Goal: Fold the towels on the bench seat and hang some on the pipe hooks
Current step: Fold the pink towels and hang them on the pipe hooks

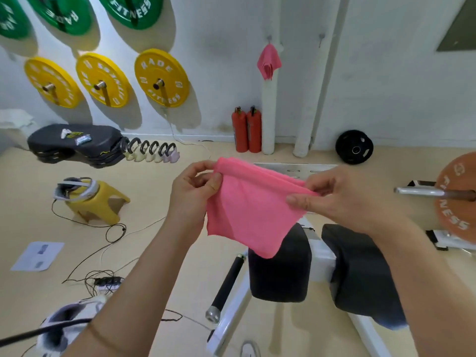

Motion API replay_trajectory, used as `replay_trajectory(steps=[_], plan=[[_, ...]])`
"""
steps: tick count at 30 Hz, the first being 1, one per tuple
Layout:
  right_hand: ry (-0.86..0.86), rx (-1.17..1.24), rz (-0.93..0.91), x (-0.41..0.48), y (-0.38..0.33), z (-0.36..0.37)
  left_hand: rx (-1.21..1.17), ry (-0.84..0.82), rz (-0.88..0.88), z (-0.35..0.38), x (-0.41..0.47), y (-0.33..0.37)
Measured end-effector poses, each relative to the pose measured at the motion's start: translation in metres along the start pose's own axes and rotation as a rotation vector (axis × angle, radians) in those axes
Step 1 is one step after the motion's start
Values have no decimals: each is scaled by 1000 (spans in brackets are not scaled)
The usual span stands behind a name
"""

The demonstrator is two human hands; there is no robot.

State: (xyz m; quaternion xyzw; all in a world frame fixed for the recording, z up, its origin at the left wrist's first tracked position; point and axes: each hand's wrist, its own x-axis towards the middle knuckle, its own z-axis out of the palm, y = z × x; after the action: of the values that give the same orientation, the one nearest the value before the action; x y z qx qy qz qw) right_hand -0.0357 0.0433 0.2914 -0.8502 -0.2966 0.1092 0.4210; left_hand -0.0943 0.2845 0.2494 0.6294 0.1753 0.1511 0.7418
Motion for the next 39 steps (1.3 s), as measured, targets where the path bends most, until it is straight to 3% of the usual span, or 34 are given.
replay_trajectory(steps=[5,9,14,18,21,24,28,30,35,39], plan=[[93,-148,-17,-14,-10,-2,-34,-311,-215,1,-9,11],[153,-192,-42,-6,-26,3,58,-275,-229,-4,-7,32],[129,-162,49,30,-43,54,480,-139,180,-42,6,61],[165,35,-49,72,-99,124,798,-342,495,-106,28,84],[108,251,-132,120,-145,175,827,-470,599,-163,53,98],[237,250,-188,153,-179,210,738,-459,523,-215,71,114],[353,103,-241,177,-207,235,739,-578,204,-275,88,126],[319,81,-233,185,-216,240,681,-605,188,-294,97,130],[-17,246,8,198,-202,236,437,-523,134,-309,127,135],[79,448,35,216,-182,232,300,-464,83,-310,165,124]])
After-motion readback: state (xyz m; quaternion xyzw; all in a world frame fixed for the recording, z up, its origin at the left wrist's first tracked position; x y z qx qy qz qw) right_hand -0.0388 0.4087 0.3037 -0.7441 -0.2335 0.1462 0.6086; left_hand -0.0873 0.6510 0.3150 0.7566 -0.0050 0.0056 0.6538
